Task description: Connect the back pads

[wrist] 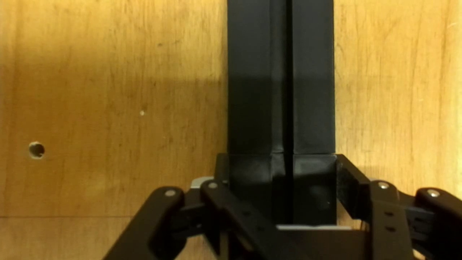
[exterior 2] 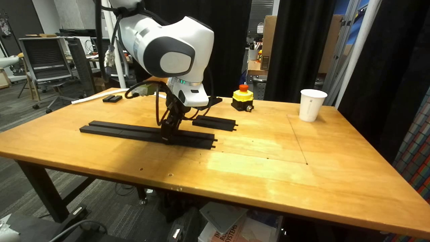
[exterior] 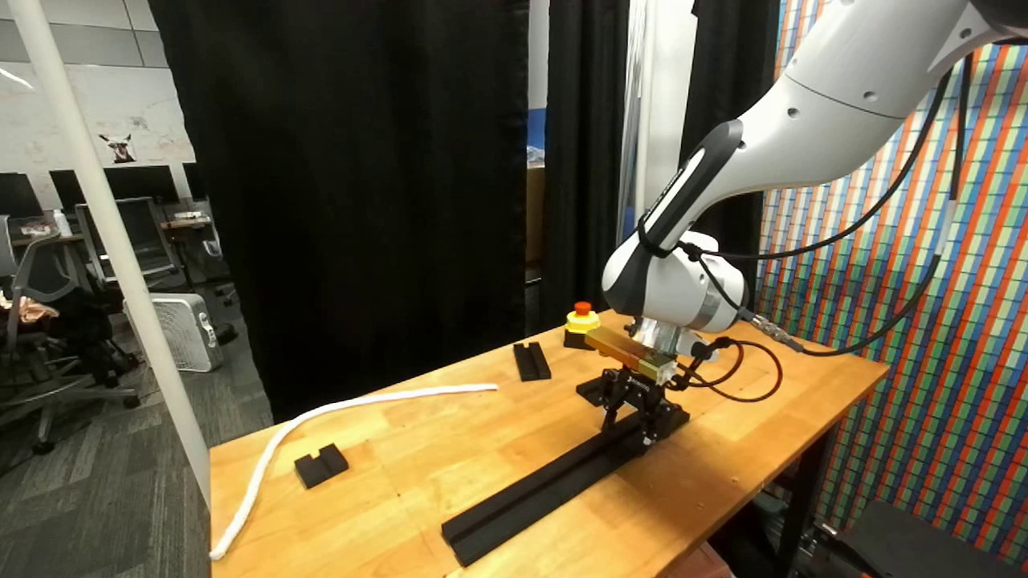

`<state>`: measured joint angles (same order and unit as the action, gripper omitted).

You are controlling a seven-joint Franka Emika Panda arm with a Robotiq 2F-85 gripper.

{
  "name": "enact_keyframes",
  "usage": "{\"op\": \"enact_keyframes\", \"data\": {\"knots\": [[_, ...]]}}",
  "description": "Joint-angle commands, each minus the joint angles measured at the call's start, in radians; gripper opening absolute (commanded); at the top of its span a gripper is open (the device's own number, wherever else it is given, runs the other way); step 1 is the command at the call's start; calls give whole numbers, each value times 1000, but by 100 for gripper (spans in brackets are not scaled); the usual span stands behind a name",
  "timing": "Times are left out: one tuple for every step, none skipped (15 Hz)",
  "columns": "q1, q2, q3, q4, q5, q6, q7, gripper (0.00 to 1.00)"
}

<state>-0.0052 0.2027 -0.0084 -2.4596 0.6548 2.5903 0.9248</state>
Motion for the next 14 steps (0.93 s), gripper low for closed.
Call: {"op": "enact_keyframes", "data": {"knots": [[-2,32,9,24,38,5,-33,45],[-1,34,10,26,39,6,-31,45],[0,35,11,27,41,8,-30,45],[-1,39,12,33,42,5,-33,45],[-1,44,13,38,43,2,-34,45],[-1,47,13,42,43,0,-33,45],[3,53,17,52,46,0,-31,45],[2,62,19,61,50,-2,-37,45],[4,71,24,74,54,-5,-37,45],[5,79,27,82,57,-4,-40,45],[4,83,29,88,59,-6,-42,45],[3,86,31,92,62,-6,-46,45],[3,89,32,96,64,-7,-46,45],[3,89,33,96,66,-8,-46,45]]}}
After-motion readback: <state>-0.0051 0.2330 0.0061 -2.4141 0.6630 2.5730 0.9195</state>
